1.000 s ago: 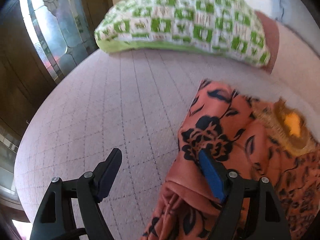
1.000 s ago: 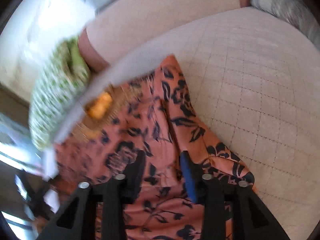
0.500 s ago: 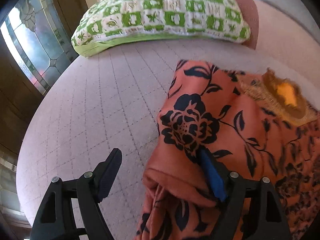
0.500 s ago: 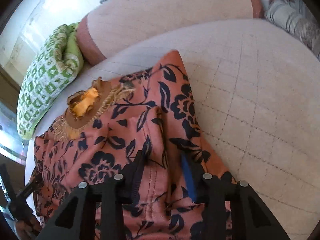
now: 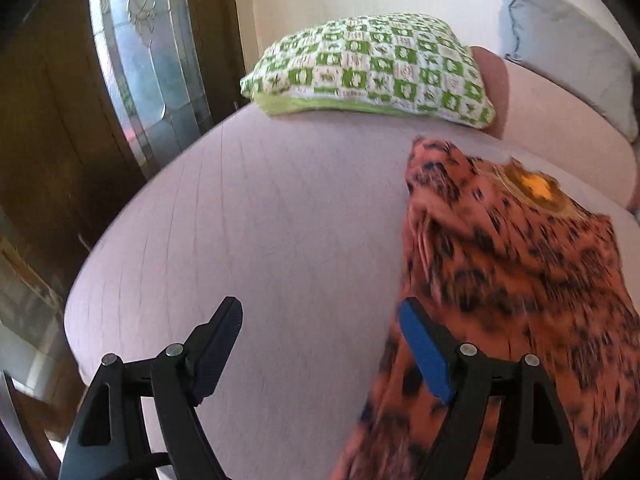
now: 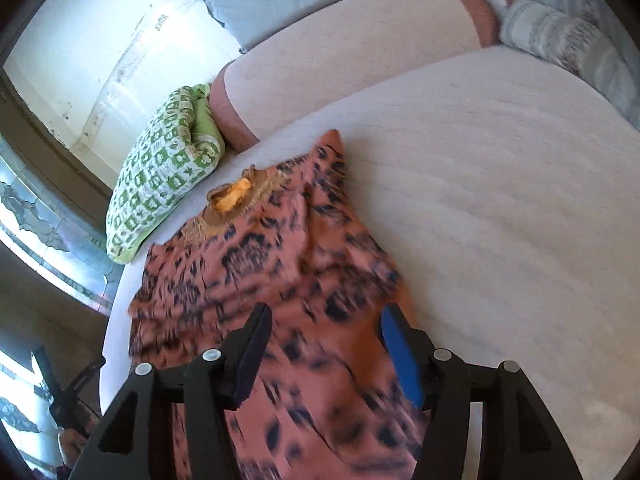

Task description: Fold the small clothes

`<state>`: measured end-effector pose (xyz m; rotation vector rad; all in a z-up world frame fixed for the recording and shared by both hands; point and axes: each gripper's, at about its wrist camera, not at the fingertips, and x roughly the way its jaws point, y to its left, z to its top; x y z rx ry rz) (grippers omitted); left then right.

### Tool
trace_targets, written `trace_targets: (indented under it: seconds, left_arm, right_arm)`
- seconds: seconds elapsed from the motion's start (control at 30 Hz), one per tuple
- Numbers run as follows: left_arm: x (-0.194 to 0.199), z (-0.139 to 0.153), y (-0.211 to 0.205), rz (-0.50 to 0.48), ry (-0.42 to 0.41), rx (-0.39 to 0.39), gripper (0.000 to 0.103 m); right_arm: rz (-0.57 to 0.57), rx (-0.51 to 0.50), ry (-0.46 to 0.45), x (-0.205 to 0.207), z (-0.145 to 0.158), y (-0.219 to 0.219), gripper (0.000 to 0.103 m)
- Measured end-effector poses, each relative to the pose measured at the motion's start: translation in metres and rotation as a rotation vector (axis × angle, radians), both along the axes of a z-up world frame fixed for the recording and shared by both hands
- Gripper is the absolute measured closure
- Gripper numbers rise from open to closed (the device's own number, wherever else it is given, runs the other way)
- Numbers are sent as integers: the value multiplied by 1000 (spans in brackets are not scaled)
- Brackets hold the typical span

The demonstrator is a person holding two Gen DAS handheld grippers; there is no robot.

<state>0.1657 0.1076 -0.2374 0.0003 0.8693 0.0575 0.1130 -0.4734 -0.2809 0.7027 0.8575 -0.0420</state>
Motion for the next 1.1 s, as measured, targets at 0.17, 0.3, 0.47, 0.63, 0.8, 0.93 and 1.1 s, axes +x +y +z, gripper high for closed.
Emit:
trace_targets:
  seconds: [0.17,0.3,0.47,0.63,0.8,0.93,1.1]
  left_arm:
    - [-34,-12,9,-73,84,-73,22]
    - [-42,-23,18,-104,154,-148,39]
    - [-45,-39,14,-145,241,-245,70]
    - [-49,-45,-3,-215,269,-211,56]
    - [-48,-47,17,-133,285,-266,56]
    - [-54,-51,14,-151,313,-251,56]
    - [-60,-51,6,-187,311,-225,88]
  right_arm:
    - [-16,100,34,-44,-18,-15,42]
    - [-4,148,70,-75,-33,-20,42]
    - [12,164,77,-88,-40,-20,42]
    - [55,174,66,-85,-43,-12,42]
    - [108,154,93,-76,-47,-1,42]
    - [118,158,112,-71,-53,2,42]
    - [114,165,109,-72,-53,4,42]
